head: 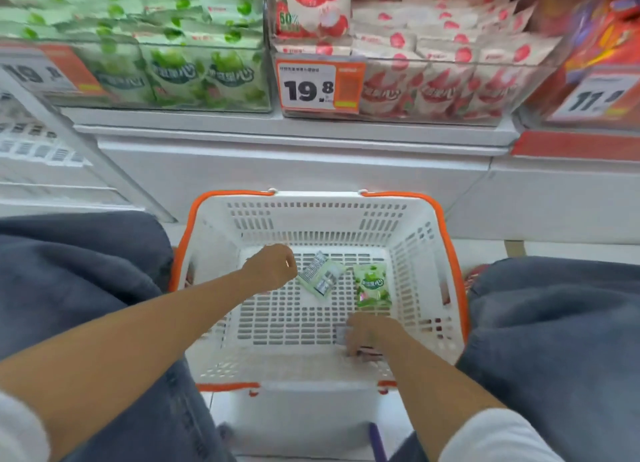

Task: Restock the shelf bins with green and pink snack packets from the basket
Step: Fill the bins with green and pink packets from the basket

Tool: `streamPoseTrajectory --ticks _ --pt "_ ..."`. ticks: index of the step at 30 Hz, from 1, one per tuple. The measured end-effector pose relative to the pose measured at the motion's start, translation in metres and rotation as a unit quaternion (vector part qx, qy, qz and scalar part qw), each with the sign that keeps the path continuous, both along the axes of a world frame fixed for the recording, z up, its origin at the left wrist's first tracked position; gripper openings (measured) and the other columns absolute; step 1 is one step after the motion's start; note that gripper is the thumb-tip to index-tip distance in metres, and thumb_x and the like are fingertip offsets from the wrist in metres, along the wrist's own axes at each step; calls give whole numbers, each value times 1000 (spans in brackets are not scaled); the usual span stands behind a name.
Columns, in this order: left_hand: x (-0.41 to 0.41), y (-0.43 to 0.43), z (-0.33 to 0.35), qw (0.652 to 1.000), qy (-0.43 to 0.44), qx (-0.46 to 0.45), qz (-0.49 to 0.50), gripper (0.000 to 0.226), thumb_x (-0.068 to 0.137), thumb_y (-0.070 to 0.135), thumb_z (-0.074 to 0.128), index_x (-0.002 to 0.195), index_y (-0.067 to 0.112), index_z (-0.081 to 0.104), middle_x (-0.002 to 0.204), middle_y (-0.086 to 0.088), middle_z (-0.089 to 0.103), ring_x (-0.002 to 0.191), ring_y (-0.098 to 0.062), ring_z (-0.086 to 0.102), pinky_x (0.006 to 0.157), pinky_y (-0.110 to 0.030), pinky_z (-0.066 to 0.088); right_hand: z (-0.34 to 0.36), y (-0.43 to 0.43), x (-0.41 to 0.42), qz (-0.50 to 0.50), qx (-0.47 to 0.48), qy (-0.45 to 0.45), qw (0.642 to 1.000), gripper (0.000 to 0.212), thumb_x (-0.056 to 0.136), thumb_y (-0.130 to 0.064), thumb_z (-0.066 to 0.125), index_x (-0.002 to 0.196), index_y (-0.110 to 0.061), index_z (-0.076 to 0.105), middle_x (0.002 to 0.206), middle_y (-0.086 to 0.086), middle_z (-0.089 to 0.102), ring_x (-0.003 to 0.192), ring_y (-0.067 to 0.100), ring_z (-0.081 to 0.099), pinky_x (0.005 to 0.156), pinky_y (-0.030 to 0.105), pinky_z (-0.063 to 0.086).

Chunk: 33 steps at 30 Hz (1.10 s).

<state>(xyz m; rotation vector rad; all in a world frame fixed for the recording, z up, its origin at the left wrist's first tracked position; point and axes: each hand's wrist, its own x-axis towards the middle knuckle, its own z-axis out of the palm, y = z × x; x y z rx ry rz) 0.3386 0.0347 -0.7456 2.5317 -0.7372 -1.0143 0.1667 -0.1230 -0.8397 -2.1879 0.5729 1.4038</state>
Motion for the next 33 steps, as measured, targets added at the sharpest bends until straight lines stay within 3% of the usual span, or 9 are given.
streamPoseTrajectory --ticks 5,8,10,12,14,17,23,28,33 --pt "-10 -2 -10 999 22 32 -36 10 92 16 59 86 14 66 96 4 61 77 -18 67 73 -31 54 -17 8 -16 -68 5 -52 996 65 87 -17 61 145 -17 31 128 8 57 107 25 60 83 31 53" --pt "-9 0 -10 998 50 26 -16 12 95 13 55 98 6 65 89 -1 59 64 -17 59 66 -31 51 -7 0 -3 -226 45 -129 965 36 94 -23 57 125 -13 41 94 1 58 85 20 58 70 29 54" --pt "-9 -3 -4 998 58 19 18 24 99 15 50 118 6 61 103 -11 63 80 -23 63 78 -34 50 12 -10 16 -262 56 -178 947 27 96 -21 54 117 -4 55 94 4 59 82 19 57 67 29 50" --pt "-8 -7 6 999 34 -7 39 40 104 27 41 137 7 49 135 -14 55 121 -28 55 101 -35 40 42 -18 38 -296 116 -209 925 20 95 -20 58 107 -4 64 89 6 65 72 15 59 61 21 50" --pt "-5 -14 15 996 27 -64 57 51 105 40 32 141 7 45 144 -14 49 131 -29 46 106 -35 36 79 -25 59 -321 169 -228 904 17 93 -21 62 99 -5 65 84 7 68 69 14 60 63 19 49" --pt "0 -27 41 981 5 -157 112 51 102 47 33 128 6 51 118 -12 63 107 -26 59 88 -33 44 136 -30 81 -353 248 -250 867 20 93 -28 61 100 -10 65 88 7 70 79 17 64 89 35 51" --pt "12 -52 110 908 -124 -290 275 48 98 51 44 83 6 49 70 -1 51 71 -24 50 59 -33 30 226 -25 96 -372 323 -359 793 32 87 -10 70 118 -6 61 106 12 73 91 20 70 85 33 56" --pt "39 -70 172 878 -222 -350 240 51 94 60 47 68 16 51 63 1 56 66 -24 56 57 -35 35 284 -31 111 -383 326 -444 741 29 87 0 67 114 -8 61 101 11 71 80 13 69 74 25 58" --pt "65 -94 232 843 -333 -369 205 45 98 57 35 90 16 51 73 3 58 67 -19 54 58 -33 37 336 -57 128 -413 260 -532 692 17 87 3 65 94 -12 60 82 3 67 67 10 62 74 27 54"
